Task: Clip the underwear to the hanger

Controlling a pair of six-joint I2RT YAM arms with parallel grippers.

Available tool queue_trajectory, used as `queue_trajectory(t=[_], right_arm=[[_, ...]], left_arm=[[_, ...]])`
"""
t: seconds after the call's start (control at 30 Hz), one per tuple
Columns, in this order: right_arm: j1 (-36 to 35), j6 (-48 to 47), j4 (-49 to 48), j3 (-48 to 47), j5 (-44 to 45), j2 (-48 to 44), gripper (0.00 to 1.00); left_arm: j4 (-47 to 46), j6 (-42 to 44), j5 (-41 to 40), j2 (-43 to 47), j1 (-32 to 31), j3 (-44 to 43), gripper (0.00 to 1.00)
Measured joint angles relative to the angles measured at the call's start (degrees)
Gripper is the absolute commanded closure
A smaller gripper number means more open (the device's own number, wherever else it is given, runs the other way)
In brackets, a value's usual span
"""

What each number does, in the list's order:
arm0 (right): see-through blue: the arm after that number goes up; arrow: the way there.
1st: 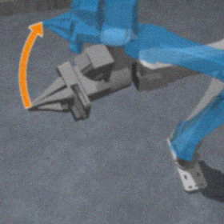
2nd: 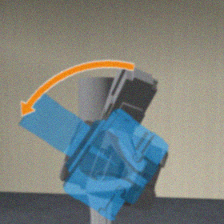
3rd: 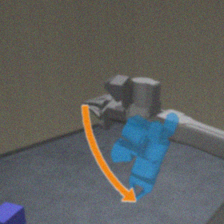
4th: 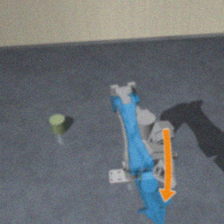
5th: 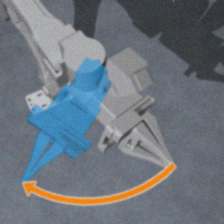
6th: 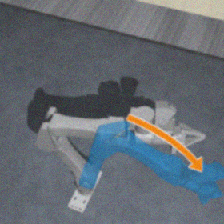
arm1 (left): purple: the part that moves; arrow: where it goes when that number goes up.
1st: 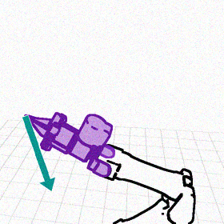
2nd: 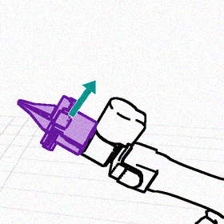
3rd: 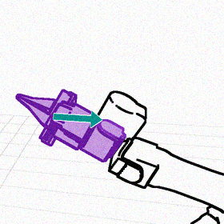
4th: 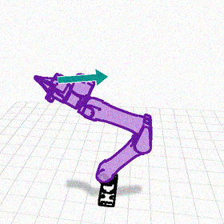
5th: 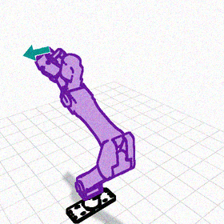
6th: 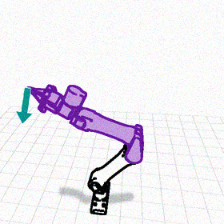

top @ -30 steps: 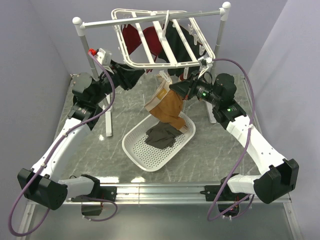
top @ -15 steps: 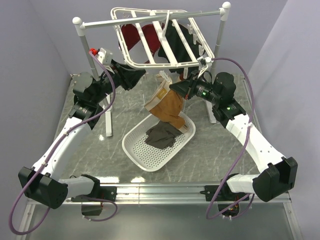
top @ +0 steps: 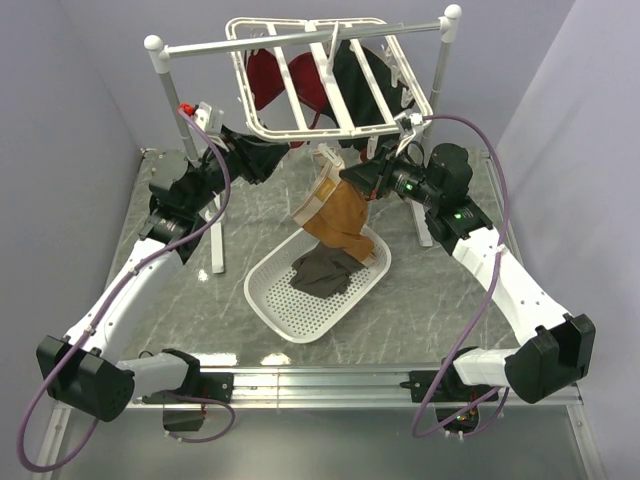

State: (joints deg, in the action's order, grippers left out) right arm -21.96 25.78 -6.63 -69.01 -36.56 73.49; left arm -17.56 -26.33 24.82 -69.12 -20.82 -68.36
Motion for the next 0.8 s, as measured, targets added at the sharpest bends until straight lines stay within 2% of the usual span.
queue_trajectory(t=[0.33, 0.63, 0.8], right_arm=[[0.61, -0.17, 0.46, -0.07, -0.33, 0.0, 1.0], [1.62, -0.7, 1.07, -0.09, -0.83, 0.0, 1.0], [1.73, -1.42, 1.88, -0.35, -1.14, 0.04, 1.0]], left_arm=[[0.02, -0.72, -0.92, 1.92, 0.02, 3.5, 0.54], [-0.5, -0.94, -1.4, 3.23, 0.28, 3.85, 0.59], [-1.86, -1.22, -1.27, 2.16, 0.33, 3.82, 0.58]])
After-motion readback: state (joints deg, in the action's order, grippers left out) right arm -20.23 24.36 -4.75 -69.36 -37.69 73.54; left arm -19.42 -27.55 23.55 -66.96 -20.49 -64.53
